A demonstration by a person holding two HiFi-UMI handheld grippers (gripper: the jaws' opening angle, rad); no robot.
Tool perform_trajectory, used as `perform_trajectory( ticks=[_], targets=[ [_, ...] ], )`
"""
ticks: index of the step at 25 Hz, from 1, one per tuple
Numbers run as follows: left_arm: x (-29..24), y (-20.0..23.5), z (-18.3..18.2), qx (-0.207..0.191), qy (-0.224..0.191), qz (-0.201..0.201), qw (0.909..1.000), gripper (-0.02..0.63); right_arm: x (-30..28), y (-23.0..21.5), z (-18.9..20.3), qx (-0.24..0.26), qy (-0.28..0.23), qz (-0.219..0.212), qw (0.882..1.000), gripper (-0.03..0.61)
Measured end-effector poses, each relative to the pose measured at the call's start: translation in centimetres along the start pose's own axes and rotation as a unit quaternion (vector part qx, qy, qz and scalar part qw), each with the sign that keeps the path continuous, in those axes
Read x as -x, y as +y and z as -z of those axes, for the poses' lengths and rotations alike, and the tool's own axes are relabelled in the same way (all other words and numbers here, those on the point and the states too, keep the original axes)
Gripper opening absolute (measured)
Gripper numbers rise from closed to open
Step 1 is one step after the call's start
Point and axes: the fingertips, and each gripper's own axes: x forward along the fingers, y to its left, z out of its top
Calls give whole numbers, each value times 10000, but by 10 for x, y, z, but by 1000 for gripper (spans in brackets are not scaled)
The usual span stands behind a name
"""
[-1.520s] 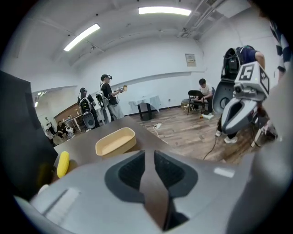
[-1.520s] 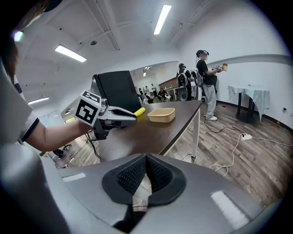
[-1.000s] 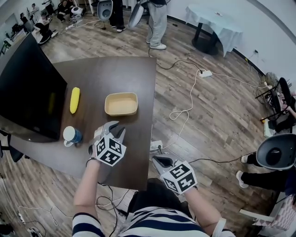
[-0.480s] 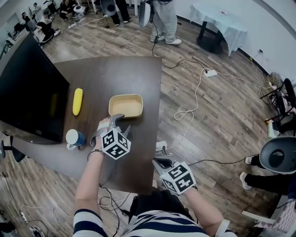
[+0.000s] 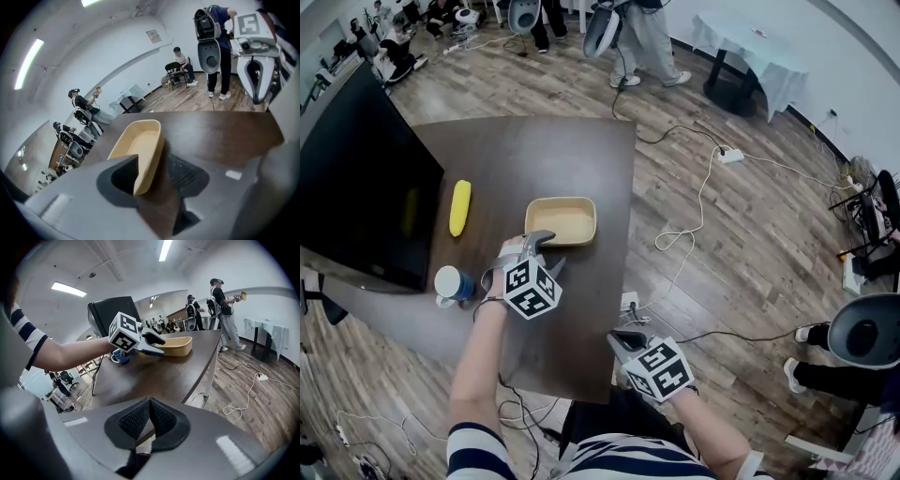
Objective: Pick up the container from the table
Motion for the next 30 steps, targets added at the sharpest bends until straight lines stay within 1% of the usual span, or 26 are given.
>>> perform_trajectory(
  ticks=[5,8,13,19,24,30],
  targets=[
    [-9,-1,7,-268,145,193,9993,0,-7,-4,0,-55,49,-14,10000,-5],
    [-9,-3,6,-403,166,184,9989,0,-6,-4,1,-58,59,-37,10000,-5],
    [-6,-3,2,-488,12,172,9987,0,-6,-10,5,-50,43,-36,10000,-5],
    [-2,-10,5,-610,57,274,9977,0,-4,-9,6,-96,-1,-13,10000,-5],
    [4,-11,3,-708,62,110,9974,0,2,-5,9,-128,-53,-16,9999,-5],
    [26,-20,-7,-574,14,-184,9982,0,20,0,15,-86,-117,-49,9999,-5]
  ],
)
